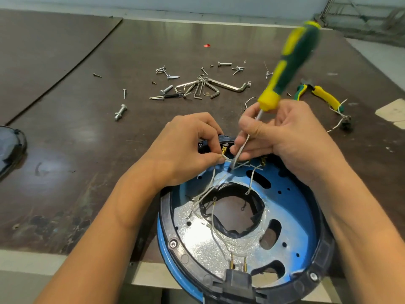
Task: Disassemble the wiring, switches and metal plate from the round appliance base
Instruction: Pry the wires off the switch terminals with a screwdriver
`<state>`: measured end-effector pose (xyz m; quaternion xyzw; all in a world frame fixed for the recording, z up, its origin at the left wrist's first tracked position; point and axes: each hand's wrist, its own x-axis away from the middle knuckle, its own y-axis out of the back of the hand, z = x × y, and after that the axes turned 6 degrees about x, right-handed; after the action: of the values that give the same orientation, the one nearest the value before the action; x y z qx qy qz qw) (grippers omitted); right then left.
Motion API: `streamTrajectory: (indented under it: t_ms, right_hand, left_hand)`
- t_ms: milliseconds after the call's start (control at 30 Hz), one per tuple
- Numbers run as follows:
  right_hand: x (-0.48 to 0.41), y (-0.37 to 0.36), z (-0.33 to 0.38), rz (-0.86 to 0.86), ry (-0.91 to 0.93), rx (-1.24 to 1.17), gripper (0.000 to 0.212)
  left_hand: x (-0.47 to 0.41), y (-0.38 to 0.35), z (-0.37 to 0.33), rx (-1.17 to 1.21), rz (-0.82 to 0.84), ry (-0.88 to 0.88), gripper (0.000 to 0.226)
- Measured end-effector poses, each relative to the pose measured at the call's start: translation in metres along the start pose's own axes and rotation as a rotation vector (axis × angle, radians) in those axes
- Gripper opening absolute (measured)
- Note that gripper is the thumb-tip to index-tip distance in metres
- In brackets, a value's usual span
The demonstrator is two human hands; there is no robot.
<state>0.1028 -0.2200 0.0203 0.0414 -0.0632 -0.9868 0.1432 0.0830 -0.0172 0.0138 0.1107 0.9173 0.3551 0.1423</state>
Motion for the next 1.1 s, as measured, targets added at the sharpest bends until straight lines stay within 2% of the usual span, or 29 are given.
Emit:
streamTrajectory:
  t_ms: [67, 167, 300, 433, 667, 1100]
  right_hand:
    - [0.001, -0.002, -0.001, -0.031, 0.067, 0.035, 0.005]
    - [0.002, -0.003, -0.003, -0.102, 0.085, -0.102, 0.008]
    - [-0.001, 0.001, -0.006, -0.099, 0.088, -0.232, 0.014]
    - [-0.002, -0.001, -0.009, -0.051, 0.095, -0.210, 0.017]
    - [-0.003, 0.002, -0.011, -0.071, 0.083, -0.191, 0.007]
    - [-0.004, 0.002, -0.005, -0.058, -0.025, -0.182, 0.007]
  left_hand:
    - [0.000, 0.000, 0.000, 0.005, -0.008, 0.001, 0.013]
    - [0.000, 0.001, 0.001, 0.017, -0.015, 0.008, 0.012]
    - [0.000, 0.001, 0.001, 0.023, -0.005, 0.014, 0.011]
    - [0.000, 0.001, 0.001, 0.030, 0.001, 0.015, 0.012]
    - [0.000, 0.001, 0.000, 0.037, 0.004, 0.016, 0.012]
    - [-0.001, 0.001, 0.001, -0.004, 0.013, 0.010, 0.014]
